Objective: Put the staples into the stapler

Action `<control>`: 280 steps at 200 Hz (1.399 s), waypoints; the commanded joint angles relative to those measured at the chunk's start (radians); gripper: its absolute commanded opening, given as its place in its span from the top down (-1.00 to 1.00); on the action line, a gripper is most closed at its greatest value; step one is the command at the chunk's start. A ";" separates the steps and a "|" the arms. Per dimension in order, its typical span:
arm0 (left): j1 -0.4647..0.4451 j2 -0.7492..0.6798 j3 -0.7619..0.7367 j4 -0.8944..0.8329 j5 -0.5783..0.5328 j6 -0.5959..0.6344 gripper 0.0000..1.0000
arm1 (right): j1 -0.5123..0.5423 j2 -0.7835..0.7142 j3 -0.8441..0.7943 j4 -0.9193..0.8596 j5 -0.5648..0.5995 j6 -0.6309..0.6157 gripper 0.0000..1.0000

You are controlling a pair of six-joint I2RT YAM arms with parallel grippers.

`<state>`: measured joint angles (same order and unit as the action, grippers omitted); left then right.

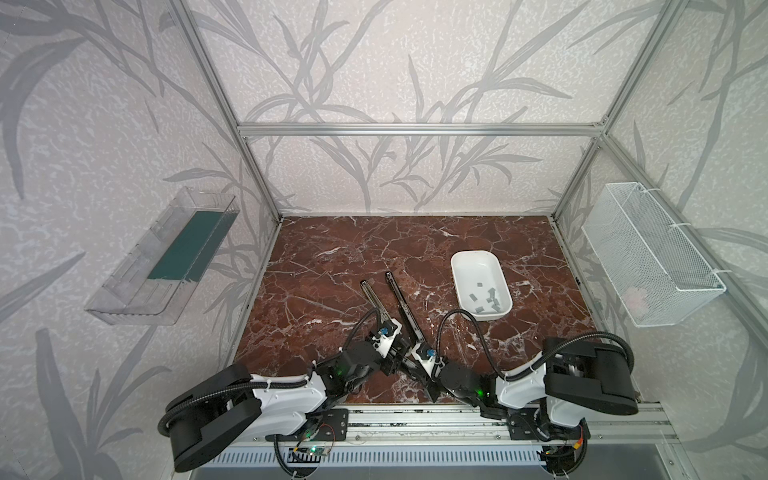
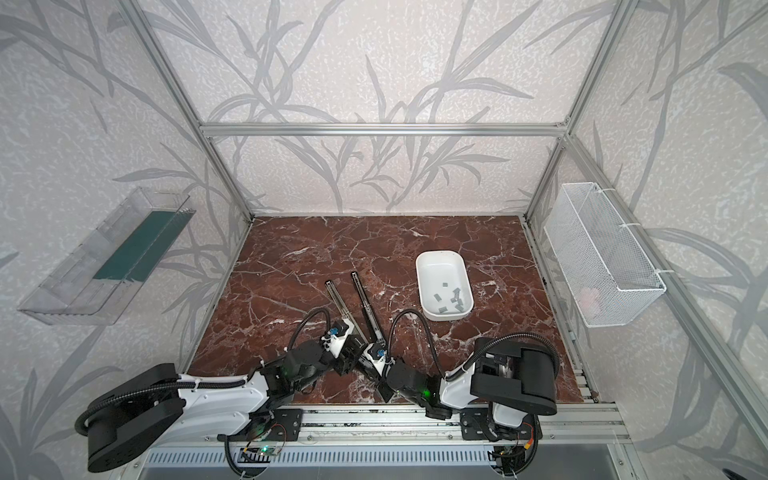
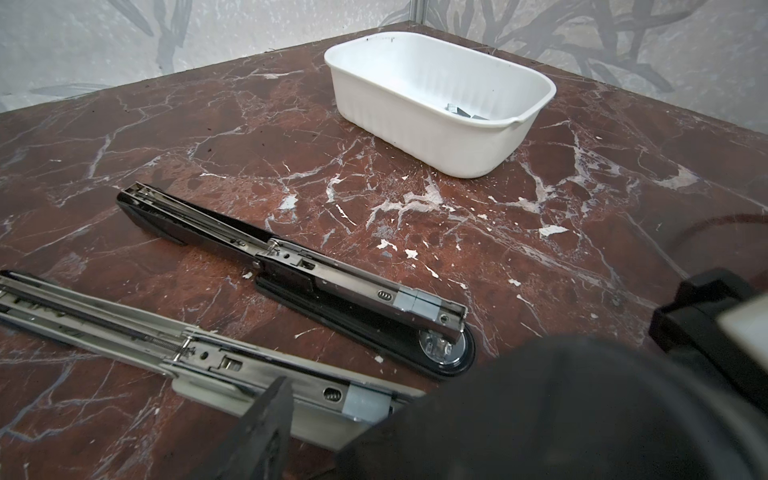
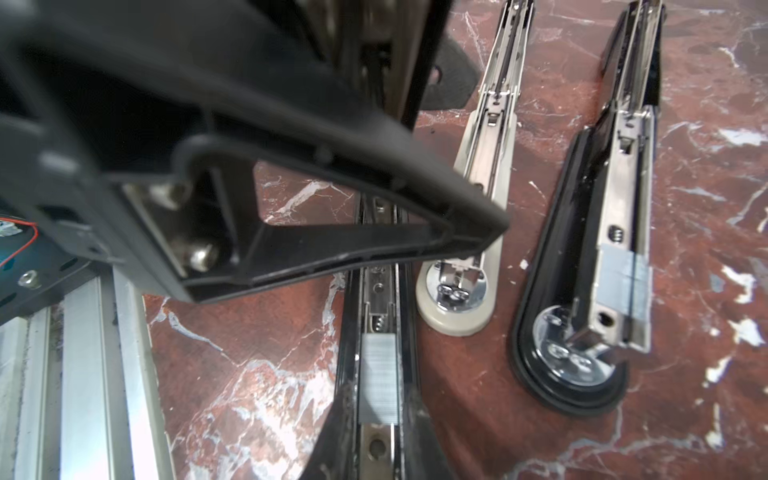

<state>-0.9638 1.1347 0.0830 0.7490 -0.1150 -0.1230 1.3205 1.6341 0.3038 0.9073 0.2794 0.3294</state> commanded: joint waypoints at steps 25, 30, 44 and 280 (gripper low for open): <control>-0.041 0.046 -0.012 0.017 0.029 0.021 -0.53 | -0.006 -0.019 -0.039 -0.008 0.094 -0.009 0.91; -0.045 0.057 -0.011 0.022 0.029 0.022 -0.53 | -0.007 -0.019 -0.041 -0.005 0.095 -0.009 0.91; -0.057 0.091 -0.006 0.037 0.031 0.028 -0.55 | -0.011 -0.018 -0.043 -0.007 0.096 -0.007 0.90; -0.098 -0.121 -0.012 -0.086 0.021 0.184 -0.55 | -0.099 0.008 -0.077 0.015 0.098 -0.043 0.71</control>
<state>-1.0595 1.0645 0.1047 0.6647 -0.0620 0.0490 1.2350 1.6325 0.2214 1.0008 0.3401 0.2901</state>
